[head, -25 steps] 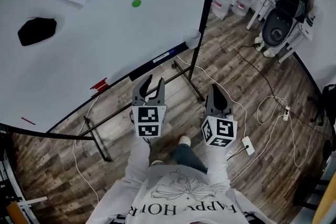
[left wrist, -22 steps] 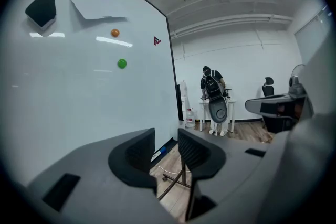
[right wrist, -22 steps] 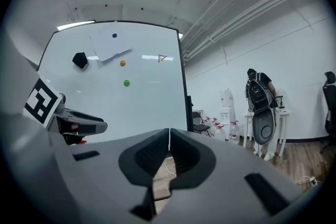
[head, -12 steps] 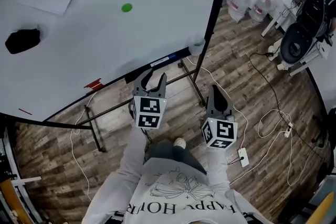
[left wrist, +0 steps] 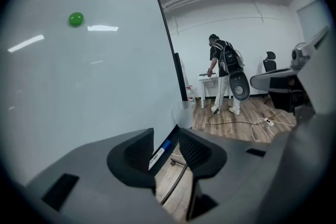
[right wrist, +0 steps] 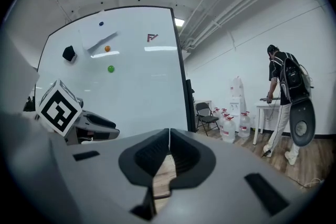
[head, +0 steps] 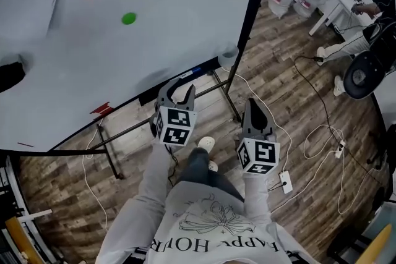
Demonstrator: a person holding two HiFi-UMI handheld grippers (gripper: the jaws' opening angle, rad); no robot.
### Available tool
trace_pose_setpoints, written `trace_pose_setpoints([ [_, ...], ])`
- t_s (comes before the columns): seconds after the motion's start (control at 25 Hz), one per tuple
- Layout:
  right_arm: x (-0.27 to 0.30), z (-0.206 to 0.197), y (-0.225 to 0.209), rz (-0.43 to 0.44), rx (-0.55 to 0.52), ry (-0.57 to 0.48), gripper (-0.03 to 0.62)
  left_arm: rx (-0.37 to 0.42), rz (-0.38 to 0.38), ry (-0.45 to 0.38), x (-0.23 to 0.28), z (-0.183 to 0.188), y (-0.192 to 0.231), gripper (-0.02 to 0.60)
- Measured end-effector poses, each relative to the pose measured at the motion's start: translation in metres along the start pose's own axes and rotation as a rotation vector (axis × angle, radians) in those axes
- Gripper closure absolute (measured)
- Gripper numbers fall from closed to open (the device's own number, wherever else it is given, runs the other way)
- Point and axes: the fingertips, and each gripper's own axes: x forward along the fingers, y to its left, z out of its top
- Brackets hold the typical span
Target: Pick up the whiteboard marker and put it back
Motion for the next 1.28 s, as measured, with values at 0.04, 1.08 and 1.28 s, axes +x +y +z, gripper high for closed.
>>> trace_pose_setpoints([
  [0.04, 0.004, -0.001, -0.002, -0.003, -0.004, 0.003, 0.589, 0.003, -0.005, 0.016, 0.008, -0.005, 0.001, 0.448],
  [1.08, 0.125, -0.027, -0.016, -0.023, 0.007, 0.133, 0.589, 0.267, -0.13, 0.408, 0.149, -0.068, 0.009, 0.442],
  [1.28, 0.133, -0.036, -0.019, -0.033, 0.011, 0.157, 0.589, 0.354, -0.11, 0.449, 0.158, -0.077, 0.008, 0.442],
])
